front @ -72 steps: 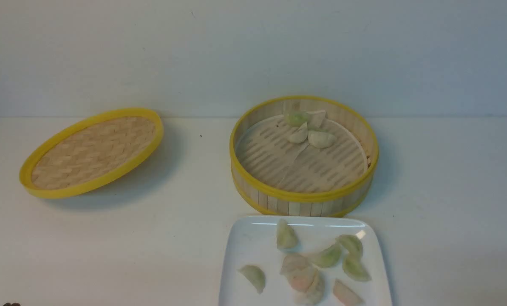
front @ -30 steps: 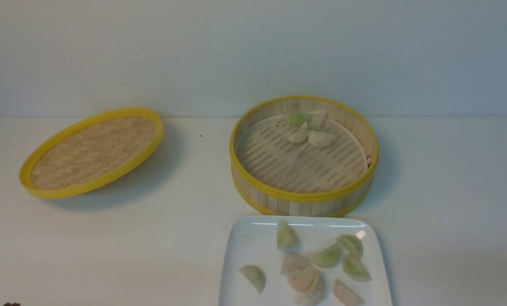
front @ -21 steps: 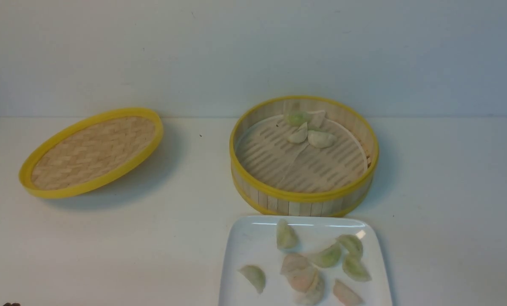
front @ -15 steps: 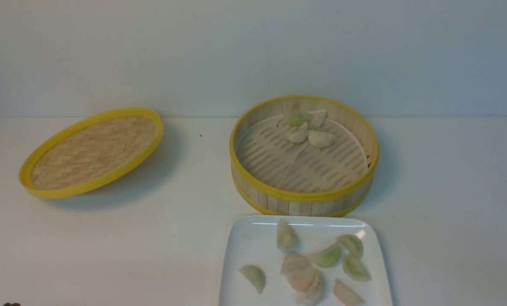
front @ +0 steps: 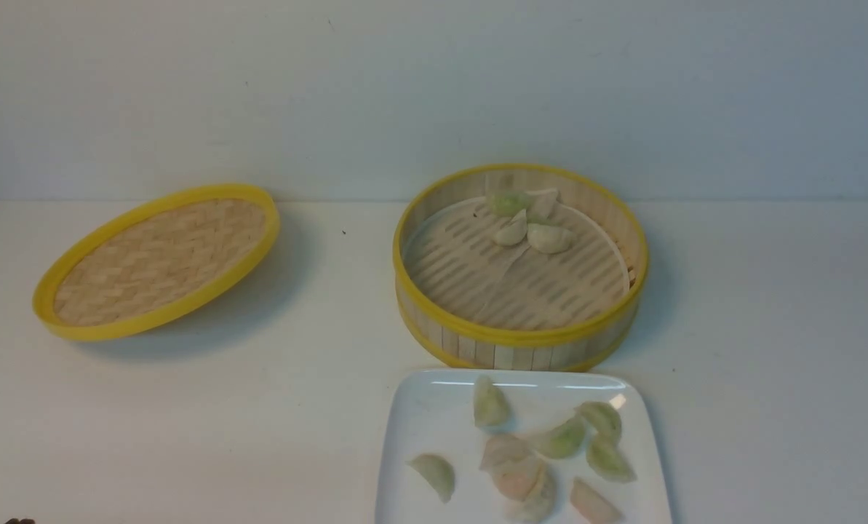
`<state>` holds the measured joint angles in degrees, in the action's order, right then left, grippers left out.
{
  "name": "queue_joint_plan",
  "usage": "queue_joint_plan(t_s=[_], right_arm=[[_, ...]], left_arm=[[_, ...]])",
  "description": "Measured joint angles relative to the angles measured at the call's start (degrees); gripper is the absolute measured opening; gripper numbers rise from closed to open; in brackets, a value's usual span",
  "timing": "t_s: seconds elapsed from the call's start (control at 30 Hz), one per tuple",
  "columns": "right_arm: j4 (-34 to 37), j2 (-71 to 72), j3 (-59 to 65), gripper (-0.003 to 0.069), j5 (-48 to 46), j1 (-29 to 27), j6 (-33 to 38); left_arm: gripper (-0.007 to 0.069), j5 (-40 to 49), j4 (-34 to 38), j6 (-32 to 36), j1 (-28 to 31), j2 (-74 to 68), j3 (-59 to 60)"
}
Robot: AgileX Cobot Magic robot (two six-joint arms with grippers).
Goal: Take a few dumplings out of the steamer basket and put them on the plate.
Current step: Use the right arm to grab a dumpling from inside the steamer
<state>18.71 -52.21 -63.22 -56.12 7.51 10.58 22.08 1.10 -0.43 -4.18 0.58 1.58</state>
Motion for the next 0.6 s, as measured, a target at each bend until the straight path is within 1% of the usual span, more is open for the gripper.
queue_joint_plan(t_s=[0.07,0.1,0.13,0.23,0.47,0.6], right_arm=[[0.0,-6.8,-5.0,-0.0013,-1.4,0.0,3.8],[0.0,-8.9,-6.6,-0.0013,-2.0,0.0,4.5],[0.5,-15.1,-11.5,-0.0013,-3.4,0.2,6.6],[0.8,-23.6,-18.9,-0.0013,-5.8,1.7,8.7],[-0.3,-39.7,-33.2,-0.0013,-7.3,7.1,10.3],[-0.7,-45.6,-37.5,-0.0008,-6.7,8.0,10.5]], left_arm=[[-0.0006,0.0,0.0,0.0,0.0,0.0,0.0],[-0.0006,0.0,0.0,0.0,0.0,0.0,0.0],[-0.0006,0.0,0.0,0.0,0.0,0.0,0.0],[-0.0006,0.0,0.0,0.0,0.0,0.0,0.0],[-0.0006,0.0,0.0,0.0,0.0,0.0,0.0],[-0.0006,0.0,0.0,0.0,0.0,0.0,0.0]])
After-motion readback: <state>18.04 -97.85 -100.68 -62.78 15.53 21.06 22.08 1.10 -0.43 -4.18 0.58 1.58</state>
